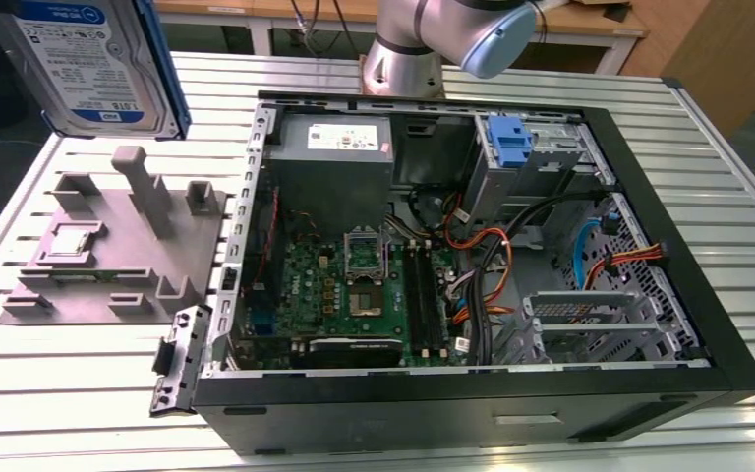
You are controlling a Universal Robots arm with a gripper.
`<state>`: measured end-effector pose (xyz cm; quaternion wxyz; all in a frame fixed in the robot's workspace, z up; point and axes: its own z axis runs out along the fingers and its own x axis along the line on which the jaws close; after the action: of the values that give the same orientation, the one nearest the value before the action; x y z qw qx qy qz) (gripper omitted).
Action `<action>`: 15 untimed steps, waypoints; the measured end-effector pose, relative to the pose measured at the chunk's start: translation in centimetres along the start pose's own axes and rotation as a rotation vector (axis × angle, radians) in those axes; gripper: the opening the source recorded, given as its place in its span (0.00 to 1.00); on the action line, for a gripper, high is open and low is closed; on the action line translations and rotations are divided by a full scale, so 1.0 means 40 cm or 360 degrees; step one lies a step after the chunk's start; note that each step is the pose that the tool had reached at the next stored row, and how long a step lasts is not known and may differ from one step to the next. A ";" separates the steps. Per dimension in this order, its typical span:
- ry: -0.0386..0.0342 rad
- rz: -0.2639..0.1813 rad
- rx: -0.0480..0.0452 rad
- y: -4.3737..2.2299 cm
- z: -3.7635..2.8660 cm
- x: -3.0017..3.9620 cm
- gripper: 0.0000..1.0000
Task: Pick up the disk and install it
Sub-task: 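Pick up the disk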
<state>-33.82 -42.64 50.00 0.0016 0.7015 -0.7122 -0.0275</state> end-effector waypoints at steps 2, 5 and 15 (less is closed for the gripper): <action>0.0000 0.0000 0.0000 -0.001 0.000 0.000 0.37; 0.0000 0.0000 0.0000 -0.003 0.000 0.000 0.37; 0.0000 0.0000 0.0000 -0.008 0.000 0.000 0.37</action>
<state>-33.50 -42.64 50.00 0.0016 0.7015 -0.7122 -0.0275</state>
